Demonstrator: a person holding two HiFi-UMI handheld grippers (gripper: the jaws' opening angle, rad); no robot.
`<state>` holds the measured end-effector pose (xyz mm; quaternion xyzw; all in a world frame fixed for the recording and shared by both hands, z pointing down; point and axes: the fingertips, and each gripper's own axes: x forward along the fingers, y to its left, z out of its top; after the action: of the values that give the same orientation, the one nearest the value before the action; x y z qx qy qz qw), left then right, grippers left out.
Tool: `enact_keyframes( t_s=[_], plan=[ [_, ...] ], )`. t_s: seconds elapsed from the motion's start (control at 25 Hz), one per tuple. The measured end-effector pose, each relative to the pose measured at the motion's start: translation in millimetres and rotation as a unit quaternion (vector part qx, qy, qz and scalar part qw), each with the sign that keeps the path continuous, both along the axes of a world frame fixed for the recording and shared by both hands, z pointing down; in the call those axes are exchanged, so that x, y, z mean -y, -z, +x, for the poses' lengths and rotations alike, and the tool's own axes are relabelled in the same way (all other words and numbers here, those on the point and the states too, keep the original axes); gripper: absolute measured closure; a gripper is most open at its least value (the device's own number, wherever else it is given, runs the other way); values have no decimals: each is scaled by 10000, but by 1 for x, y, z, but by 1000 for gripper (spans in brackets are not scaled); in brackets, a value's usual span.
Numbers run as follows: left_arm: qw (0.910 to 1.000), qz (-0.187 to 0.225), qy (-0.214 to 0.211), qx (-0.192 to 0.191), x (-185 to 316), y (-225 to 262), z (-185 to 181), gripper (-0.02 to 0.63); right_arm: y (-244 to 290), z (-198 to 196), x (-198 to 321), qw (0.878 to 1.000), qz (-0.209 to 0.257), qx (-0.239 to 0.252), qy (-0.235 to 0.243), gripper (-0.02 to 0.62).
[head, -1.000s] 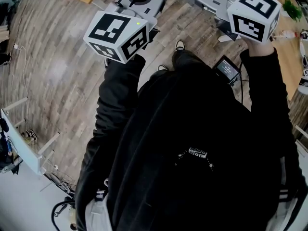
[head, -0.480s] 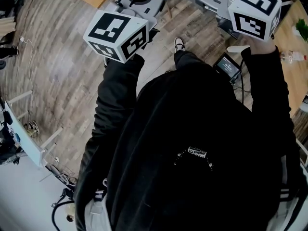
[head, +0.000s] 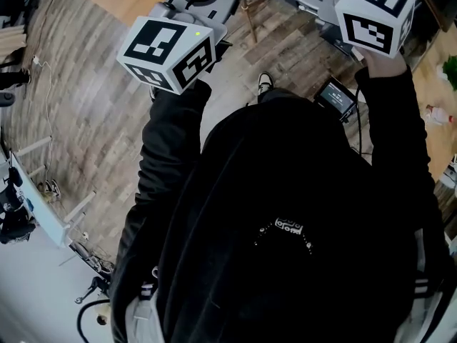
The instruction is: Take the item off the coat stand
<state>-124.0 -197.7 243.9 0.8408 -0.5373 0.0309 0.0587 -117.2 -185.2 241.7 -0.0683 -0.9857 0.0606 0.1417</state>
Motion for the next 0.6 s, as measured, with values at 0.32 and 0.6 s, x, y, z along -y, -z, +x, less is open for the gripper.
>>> enact_keyframes(
  t_s=[0.32, 0.6],
  plan=[
    [9999, -74, 122, 44, 64, 4, -17, 600, 4, -17, 64, 9998, -104, 64, 179, 578],
    [9999, -168, 5, 32, 86, 11, -35, 600, 11, -35, 86, 9997, -252, 76, -30, 578]
  ],
)
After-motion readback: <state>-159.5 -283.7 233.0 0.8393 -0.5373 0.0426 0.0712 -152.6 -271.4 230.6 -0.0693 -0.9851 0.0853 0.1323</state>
